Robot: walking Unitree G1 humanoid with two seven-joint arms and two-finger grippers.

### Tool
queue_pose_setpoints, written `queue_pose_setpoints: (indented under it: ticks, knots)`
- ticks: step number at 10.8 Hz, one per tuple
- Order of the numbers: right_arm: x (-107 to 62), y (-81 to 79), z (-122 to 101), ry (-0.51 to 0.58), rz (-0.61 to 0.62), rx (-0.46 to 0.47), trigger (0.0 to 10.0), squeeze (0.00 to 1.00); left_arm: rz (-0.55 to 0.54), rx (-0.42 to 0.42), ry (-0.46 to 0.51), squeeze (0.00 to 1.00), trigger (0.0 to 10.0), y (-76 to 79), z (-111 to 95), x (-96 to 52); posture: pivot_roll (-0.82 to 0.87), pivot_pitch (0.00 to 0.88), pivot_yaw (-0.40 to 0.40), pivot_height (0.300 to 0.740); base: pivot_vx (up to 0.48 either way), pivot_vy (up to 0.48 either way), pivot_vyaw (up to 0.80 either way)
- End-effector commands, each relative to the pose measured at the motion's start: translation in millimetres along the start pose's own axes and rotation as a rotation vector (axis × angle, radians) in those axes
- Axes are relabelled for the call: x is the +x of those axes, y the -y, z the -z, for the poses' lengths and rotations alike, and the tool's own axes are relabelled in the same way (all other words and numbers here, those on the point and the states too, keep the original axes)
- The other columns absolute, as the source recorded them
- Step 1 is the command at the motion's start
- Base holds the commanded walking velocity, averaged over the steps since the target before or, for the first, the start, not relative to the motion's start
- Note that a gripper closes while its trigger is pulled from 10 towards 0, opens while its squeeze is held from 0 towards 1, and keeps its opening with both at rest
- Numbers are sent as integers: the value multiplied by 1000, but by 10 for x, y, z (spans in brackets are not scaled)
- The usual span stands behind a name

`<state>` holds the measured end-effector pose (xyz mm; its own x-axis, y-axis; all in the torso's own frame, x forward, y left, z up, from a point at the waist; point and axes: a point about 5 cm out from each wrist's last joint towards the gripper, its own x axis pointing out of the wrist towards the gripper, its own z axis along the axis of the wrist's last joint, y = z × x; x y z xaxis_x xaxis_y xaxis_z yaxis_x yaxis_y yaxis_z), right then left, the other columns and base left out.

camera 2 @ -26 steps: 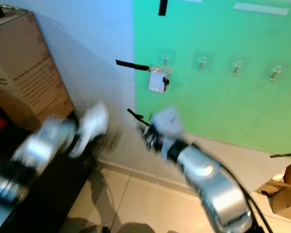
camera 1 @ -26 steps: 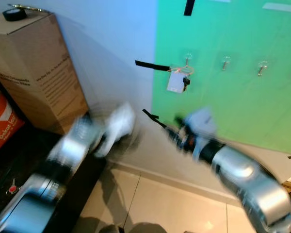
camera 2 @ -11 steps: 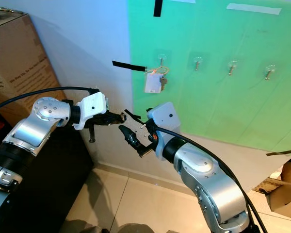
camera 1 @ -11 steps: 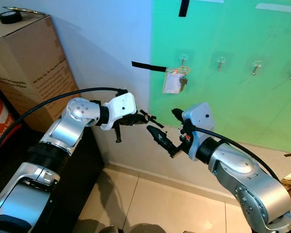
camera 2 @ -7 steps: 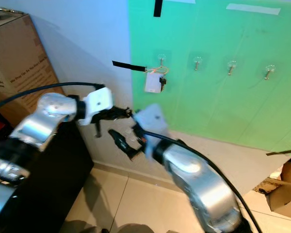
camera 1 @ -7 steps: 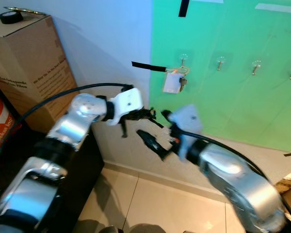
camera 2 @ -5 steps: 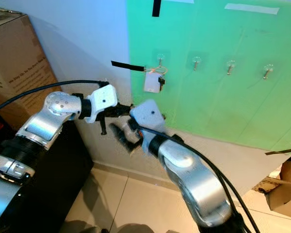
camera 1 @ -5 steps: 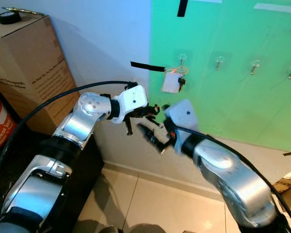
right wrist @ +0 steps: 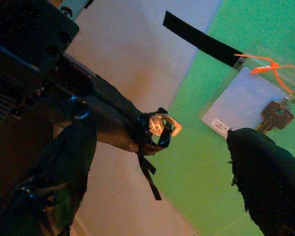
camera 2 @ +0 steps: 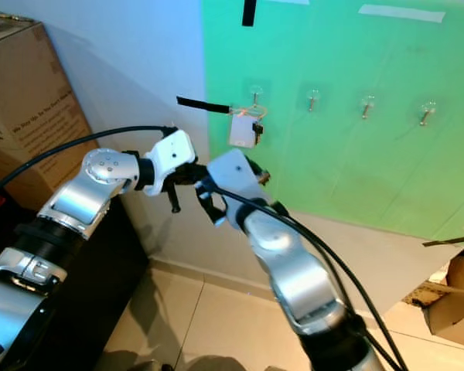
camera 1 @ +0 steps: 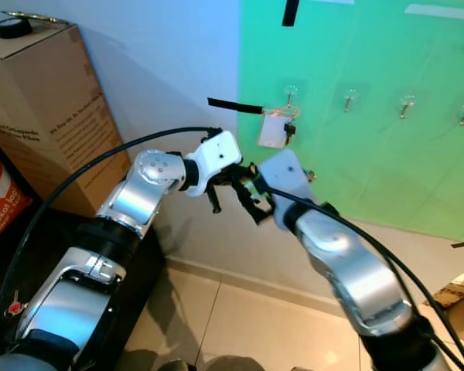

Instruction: Hang keys on a hook

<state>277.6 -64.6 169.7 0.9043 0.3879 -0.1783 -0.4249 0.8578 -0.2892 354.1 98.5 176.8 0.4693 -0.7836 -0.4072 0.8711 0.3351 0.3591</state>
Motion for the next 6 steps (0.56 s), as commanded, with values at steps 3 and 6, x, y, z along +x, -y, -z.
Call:
queue_pose_setpoints:
  ticks: [3, 6]
  knots:
    - [112, 126, 17, -4, 108, -31, 3451, 0, 28, 26, 44, 0, 0, -4, -177, -35, -110, 0, 52, 740, 0, 0, 0]
    - [131, 186, 21, 13, 135, -11, 0, 0, 68, 32, 47, 0, 0, 33, -207, -62, -110, 0, 52, 740, 0, 0, 0]
